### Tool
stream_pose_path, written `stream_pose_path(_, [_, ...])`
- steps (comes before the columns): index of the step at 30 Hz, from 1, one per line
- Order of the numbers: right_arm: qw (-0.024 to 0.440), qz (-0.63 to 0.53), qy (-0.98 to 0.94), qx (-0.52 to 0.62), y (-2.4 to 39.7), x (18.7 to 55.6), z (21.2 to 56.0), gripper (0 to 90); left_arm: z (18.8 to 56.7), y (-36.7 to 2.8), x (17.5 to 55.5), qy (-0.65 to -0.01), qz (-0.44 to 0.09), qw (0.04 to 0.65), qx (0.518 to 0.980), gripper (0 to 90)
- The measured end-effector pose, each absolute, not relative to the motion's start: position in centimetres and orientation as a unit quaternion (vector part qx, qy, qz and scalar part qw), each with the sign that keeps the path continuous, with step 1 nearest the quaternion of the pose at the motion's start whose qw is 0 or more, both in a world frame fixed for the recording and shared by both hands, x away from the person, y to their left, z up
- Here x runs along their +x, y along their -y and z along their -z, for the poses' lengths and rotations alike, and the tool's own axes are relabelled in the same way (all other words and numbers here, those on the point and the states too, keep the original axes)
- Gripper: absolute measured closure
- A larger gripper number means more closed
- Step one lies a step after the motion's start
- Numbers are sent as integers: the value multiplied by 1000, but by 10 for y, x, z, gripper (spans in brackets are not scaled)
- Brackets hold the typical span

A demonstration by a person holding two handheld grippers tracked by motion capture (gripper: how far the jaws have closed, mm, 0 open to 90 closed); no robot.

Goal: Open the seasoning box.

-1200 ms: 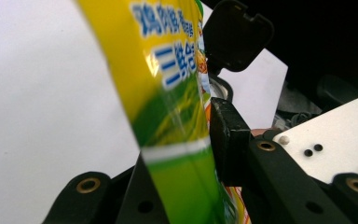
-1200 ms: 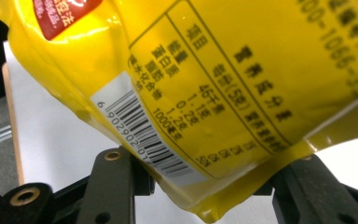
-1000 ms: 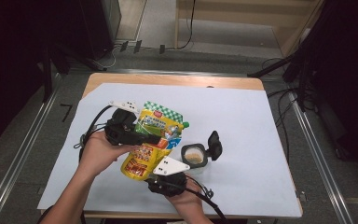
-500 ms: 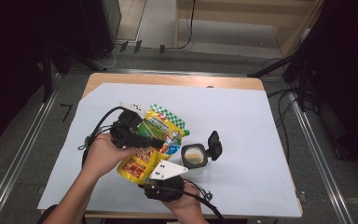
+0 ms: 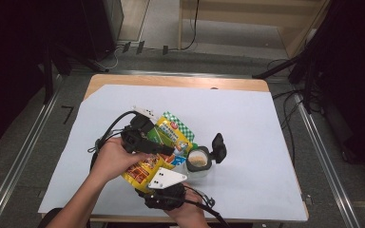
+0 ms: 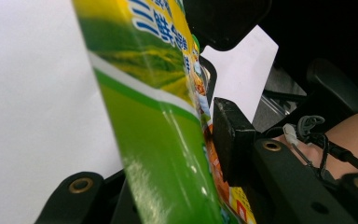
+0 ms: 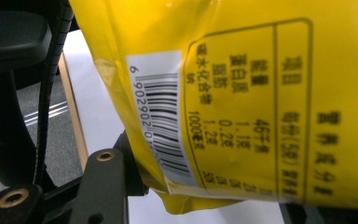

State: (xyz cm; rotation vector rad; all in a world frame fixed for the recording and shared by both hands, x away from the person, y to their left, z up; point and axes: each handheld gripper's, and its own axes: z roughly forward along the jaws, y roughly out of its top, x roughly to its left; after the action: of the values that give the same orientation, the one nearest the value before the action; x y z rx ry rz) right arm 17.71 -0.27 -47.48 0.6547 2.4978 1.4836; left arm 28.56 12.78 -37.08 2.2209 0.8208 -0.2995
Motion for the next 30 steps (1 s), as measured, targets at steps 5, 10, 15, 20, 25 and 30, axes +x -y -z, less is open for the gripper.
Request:
stream_pose_path(5, [85,-492,-838,219,4,178,474,518,372,-126,288,-320,125,372,862,756])
stream_pose_path(10, [84,-488,-840,220,5,177,474,511,375,-124,290,-321,130,370,862,759])
stream_pose_path(15, [80,-487,-841,221,4,178,475,507,377,-122,292,-326,135,362,863,762])
stream_pose_path(20, [70,-486,-842,222,4,178,477,498,378,-117,294,-327,142,349,867,767])
stream_pose_path(25, [65,-482,-846,219,4,179,475,498,377,-115,297,-338,152,342,863,770])
stream_pose_path(30, [60,-485,-845,218,5,180,471,507,371,-105,302,-342,156,318,871,777])
